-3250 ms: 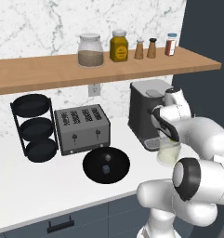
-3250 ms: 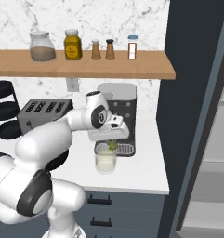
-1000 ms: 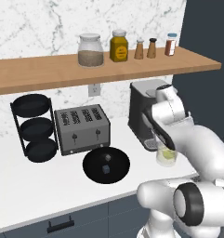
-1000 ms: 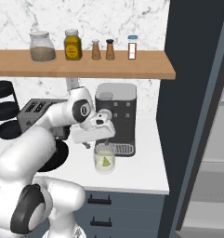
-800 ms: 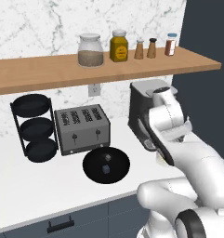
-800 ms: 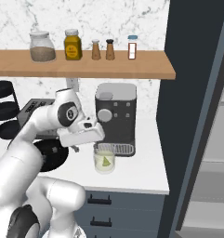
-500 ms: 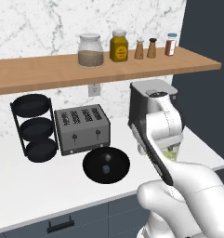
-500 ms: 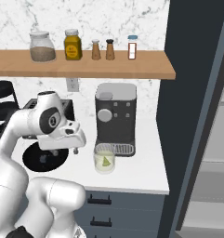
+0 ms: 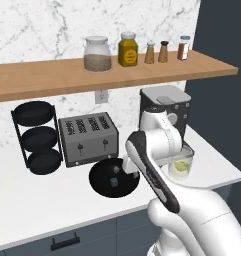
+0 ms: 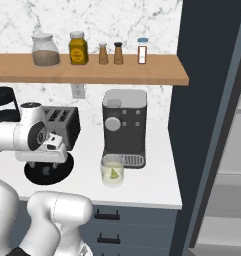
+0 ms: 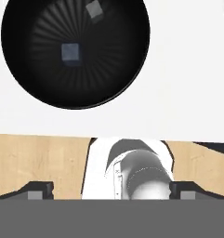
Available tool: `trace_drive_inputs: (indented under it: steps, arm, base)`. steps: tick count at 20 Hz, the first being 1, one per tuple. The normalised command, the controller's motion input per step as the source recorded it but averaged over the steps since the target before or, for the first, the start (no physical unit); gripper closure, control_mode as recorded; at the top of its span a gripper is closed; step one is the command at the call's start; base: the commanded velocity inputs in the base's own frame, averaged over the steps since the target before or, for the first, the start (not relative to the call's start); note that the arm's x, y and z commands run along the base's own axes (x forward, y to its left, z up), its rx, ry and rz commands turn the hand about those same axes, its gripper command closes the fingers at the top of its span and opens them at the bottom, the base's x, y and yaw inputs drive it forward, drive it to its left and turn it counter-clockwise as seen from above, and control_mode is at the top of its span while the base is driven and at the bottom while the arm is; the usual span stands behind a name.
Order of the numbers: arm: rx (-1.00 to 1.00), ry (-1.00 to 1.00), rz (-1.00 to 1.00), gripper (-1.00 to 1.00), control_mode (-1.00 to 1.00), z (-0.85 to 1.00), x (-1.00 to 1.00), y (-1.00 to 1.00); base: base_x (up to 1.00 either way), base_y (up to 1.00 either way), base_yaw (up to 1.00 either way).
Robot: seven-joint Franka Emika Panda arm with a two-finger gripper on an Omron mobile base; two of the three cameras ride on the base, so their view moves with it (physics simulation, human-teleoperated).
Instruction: Grab a lemon wedge from the fridge and one ice cube from the ice bowl, and put them in the glass of lemonade.
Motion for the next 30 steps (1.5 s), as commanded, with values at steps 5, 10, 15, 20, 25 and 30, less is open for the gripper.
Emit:
trace_drive_inputs:
  steps: [5, 10, 15, 20, 25, 30]
  arm:
    - [0.00, 0.02, 0.06, -1.00, -1.00, -0.31, 0.56, 0.33]
    - [0.00, 0.06, 0.04, -1.00, -1.00, -0.41, 0.53, 0.42]
    - [0.00, 0.06, 0.01, -1.00, -1.00, -0.42, 0.30, 0.42]
    - [0.00, 0.00, 0.00, -1.00, -1.00, -0.20, 0.11, 0.02]
    - [0.00, 0.00, 0.00, -1.00, -1.00, -0.19, 0.00, 0.00]
    - [0.00, 0.00, 0.00, -1.00, -1.00, -0.28, 0.14, 0.00]
  base:
    - [0.00, 0.00, 0.00]
    - [0.00, 0.00, 0.00]
    - [0.00, 0.00, 0.00]
    - [0.00, 0.00, 0.00]
    - [0.00, 0.00, 0.00]
    - [0.00, 0.00, 0.00]
